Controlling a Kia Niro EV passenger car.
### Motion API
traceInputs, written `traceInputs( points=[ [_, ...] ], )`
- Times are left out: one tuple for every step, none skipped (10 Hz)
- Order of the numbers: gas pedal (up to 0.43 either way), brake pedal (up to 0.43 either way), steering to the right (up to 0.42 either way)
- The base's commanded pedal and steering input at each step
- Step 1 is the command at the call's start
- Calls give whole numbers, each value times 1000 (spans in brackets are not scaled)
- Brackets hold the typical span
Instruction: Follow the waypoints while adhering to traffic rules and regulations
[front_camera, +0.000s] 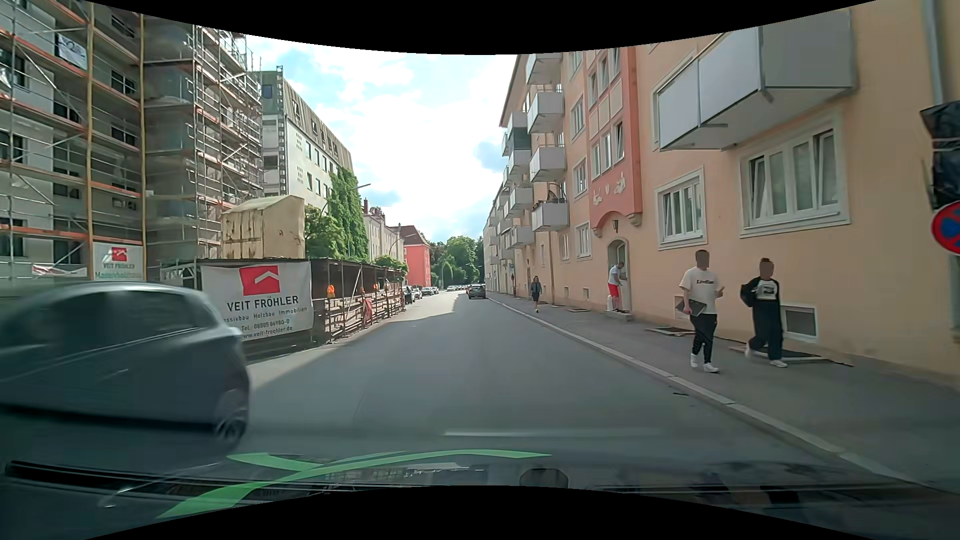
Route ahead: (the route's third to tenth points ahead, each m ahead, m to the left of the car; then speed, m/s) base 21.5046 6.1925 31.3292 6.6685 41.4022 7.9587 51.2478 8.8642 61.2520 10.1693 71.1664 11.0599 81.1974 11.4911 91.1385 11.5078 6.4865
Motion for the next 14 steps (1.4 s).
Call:
traceInputs(
  points=[
    [47, 0, -37],
    [47, 0, -37],
    [47, 0, -37],
    [47, 0, -37],
    [47, 0, -37],
    [47, 0, -37],
    [47, 0, -37],
    [47, 0, -37],
    [47, 0, -35],
    [47, 0, -34],
    [47, 0, -31],
    [47, 0, -29],
    [47, 0, -29],
    [79, 0, -28]
  ],
)
